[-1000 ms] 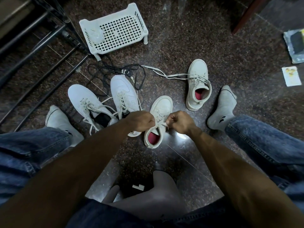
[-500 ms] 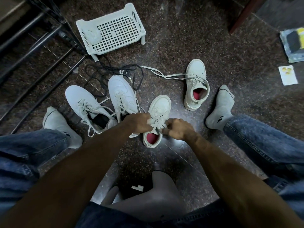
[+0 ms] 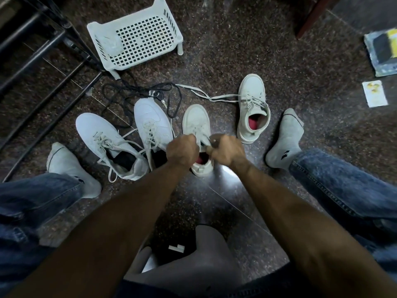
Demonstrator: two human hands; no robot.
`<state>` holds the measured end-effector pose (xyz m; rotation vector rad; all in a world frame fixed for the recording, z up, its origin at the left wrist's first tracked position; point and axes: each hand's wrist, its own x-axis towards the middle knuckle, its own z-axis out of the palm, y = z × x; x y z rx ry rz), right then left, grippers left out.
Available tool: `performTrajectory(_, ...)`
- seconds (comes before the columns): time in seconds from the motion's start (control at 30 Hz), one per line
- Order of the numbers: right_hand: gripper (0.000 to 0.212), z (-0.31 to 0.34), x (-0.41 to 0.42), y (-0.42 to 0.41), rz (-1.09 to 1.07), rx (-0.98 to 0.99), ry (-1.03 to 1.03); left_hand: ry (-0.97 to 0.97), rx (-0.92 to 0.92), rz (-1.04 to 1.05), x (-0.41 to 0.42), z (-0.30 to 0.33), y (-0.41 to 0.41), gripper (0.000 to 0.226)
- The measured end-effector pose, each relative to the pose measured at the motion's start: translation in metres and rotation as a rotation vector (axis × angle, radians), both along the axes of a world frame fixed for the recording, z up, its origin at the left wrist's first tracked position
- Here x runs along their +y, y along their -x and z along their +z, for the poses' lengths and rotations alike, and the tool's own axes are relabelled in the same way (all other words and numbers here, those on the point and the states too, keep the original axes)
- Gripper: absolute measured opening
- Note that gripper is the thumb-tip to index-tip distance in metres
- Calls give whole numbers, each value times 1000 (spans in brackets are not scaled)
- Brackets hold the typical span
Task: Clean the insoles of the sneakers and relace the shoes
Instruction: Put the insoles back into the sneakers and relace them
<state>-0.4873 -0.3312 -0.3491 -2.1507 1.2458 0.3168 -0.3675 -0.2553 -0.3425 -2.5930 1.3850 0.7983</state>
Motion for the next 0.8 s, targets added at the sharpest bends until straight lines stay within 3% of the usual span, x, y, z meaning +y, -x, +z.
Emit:
performTrajectory(0.13,34,2,-41,4,-147,17,239,14,81,63,-18,-2,-22,36)
performTrajectory(0.23,46,1,-57,21,-100,167,346,3,95,73,-21,-3,-24,37)
performTrajectory(0.4,57,-3,-55,25,-118,156,247,19,155,148,-13,-7,-21,40)
performTrajectory(0.57,45,-5,-33,29,-578,37,114,174,197,205,-5,-5,-19,43)
performTrajectory(0.67,32,-3,-9,38,-538,72,-38,290,188,176,-4,-3,-17,37)
performTrajectory(0.8,28,0,43,53,-320,96,-148,344,195,104,-4,0,-8,27)
